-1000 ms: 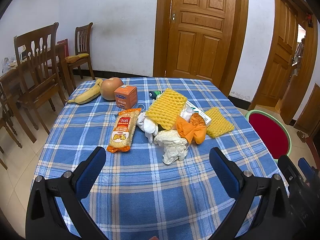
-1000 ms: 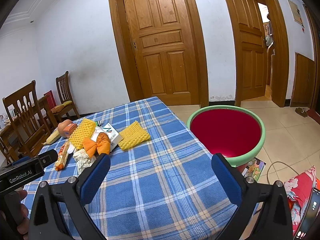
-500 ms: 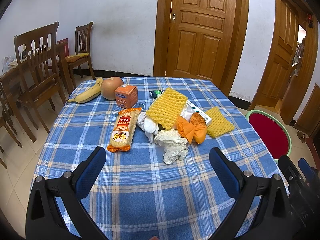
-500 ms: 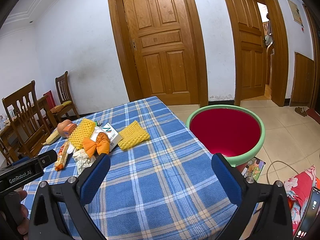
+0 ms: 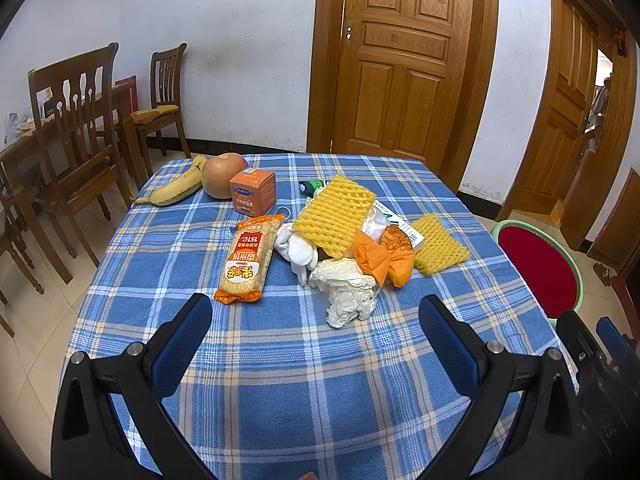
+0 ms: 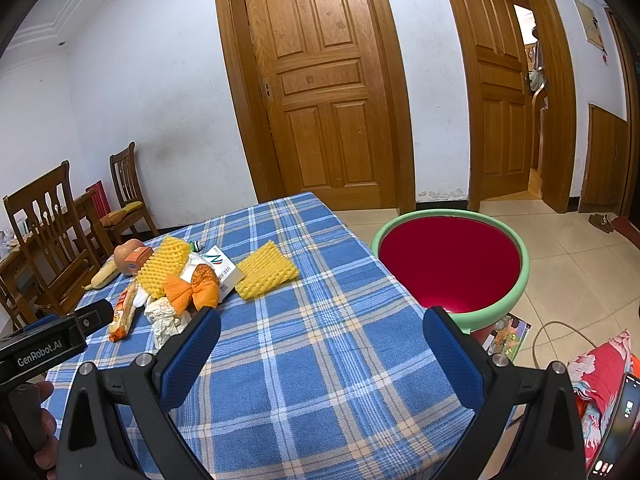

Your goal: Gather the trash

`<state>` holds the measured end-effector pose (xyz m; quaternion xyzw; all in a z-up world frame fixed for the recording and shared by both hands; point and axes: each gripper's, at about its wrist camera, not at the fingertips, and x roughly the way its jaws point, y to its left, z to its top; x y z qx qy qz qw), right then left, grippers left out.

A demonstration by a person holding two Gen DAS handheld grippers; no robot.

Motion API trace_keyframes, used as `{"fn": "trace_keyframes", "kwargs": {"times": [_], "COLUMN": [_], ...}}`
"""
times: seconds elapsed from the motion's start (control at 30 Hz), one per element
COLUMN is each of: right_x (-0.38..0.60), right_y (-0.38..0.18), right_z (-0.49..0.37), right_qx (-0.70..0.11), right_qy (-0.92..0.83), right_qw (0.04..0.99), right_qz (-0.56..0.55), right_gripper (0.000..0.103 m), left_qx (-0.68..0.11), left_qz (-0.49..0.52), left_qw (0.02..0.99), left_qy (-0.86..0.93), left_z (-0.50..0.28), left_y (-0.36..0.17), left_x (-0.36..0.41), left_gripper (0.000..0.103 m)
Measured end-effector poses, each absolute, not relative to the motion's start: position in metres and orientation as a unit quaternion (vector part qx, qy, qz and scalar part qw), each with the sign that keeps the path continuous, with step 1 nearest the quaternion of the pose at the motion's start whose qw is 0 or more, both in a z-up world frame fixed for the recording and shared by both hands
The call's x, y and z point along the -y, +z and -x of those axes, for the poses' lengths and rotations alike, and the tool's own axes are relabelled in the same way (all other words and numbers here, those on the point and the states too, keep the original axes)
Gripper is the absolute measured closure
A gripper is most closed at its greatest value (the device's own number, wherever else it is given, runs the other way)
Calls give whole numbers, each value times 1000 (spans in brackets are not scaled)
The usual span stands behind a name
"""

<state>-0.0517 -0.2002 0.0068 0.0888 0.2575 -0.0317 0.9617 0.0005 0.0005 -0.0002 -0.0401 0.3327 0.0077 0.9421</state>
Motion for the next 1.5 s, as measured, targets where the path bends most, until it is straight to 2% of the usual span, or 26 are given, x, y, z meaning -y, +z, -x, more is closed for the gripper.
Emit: {"fn": "trace_keyframes", "kwargs": {"times": [0.87,1.5], "right_x": [201,198], "right_y": [-1,-1], "right_z": [51,-7], "right_qx": [-268,-318], "right_qy": [-31,-16], "right_qw": [959,944], "right_qz": [-87,-84], "right_gripper": [0,0], "left_qx": [-338,-350], "left_qz": [43,43], "left_qw": [940,934], "left_qy": [18,57], "left_z": [-5,-50], "left_y": [-4,-6], "left_x": [-15,-48], "left_gripper": [2,2]}}
